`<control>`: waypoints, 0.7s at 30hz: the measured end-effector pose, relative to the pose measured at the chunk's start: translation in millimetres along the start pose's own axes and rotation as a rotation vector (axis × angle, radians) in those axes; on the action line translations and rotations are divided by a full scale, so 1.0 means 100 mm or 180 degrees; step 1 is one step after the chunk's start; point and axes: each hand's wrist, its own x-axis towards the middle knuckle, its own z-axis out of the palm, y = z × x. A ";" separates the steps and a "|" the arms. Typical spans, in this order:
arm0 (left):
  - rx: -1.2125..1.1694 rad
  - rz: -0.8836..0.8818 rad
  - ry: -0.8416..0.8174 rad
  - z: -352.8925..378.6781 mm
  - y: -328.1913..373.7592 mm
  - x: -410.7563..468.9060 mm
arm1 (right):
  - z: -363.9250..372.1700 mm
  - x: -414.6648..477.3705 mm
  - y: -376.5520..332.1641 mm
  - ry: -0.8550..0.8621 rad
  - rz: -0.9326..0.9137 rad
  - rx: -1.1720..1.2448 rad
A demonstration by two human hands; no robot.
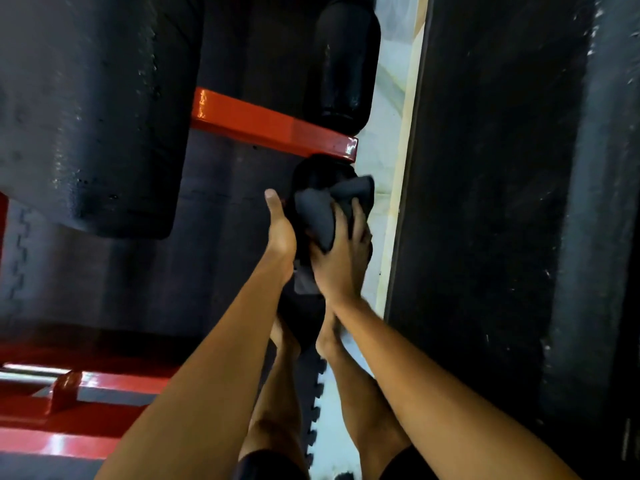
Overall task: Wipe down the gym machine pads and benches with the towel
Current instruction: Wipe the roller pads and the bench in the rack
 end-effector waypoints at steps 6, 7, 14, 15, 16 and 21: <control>-0.0079 -0.0211 0.0153 0.14 -0.13 0.05 | -0.05 -0.24 0.11 -0.0432 0.0125 0.0178; -0.0059 -0.0152 0.0185 0.17 -0.21 0.11 | -0.04 0.01 0.08 -0.0422 0.0221 0.0175; 0.0087 0.0084 0.0213 0.26 -0.16 -0.19 | -0.04 0.92 -0.20 -0.0480 0.0472 0.0066; 0.0003 0.0045 0.0202 0.23 -0.14 -0.22 | -0.07 0.80 -0.17 -0.0503 0.0427 0.0107; -0.0062 0.0079 0.0158 0.20 -0.08 -0.26 | -0.13 0.68 -0.14 -0.0534 0.0331 0.0187; -0.0114 -0.0037 0.0061 0.19 -0.05 -0.44 | -0.43 0.26 0.02 -0.1090 0.0107 0.0361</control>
